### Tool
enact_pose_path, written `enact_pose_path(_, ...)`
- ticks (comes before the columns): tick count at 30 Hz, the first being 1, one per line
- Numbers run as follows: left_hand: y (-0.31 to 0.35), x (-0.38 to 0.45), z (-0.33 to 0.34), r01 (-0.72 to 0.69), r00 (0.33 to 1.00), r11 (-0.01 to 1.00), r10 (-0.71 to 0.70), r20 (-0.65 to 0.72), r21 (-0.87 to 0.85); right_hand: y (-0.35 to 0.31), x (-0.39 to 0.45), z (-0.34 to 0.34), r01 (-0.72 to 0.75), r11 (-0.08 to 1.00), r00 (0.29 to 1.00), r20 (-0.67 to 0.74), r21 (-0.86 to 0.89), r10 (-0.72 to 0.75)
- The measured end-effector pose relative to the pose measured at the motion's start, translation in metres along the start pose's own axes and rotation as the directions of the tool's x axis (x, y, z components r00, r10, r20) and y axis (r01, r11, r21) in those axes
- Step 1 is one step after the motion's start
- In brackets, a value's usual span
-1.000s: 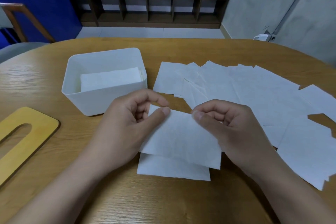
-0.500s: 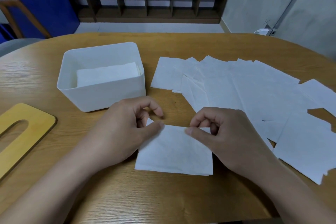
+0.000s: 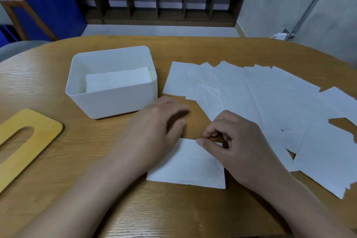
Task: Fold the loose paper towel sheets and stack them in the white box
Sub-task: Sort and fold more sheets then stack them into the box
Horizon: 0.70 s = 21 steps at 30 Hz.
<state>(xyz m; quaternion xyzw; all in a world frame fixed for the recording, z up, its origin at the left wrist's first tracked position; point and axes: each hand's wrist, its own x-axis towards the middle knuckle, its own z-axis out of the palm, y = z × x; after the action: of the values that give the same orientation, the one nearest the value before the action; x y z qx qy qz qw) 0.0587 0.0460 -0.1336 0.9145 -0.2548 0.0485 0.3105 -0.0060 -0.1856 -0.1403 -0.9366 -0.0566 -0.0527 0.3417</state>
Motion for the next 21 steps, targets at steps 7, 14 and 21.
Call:
enact_pose_path(7, -0.001, 0.022, 0.017, 0.039, 0.998, 0.979, -0.048, 0.044, 0.202, 0.000, -0.001, 0.006, 0.035, 0.999, 0.999, -0.021, -0.012, -0.035)
enact_pose_path(14, -0.001, 0.026, 0.021, 0.034, 0.998, 0.928, -0.050, 0.035, 0.371, 0.000, 0.000, 0.009, 0.045, 0.999, 0.998, -0.041, -0.009, -0.046)
enact_pose_path(21, 0.005, 0.012, 0.009, 0.026, 1.000, 0.914, -0.028, -0.001, 0.404, 0.002, 0.002, 0.009, 0.048, 0.999, 0.996, -0.076, 0.014, -0.047)
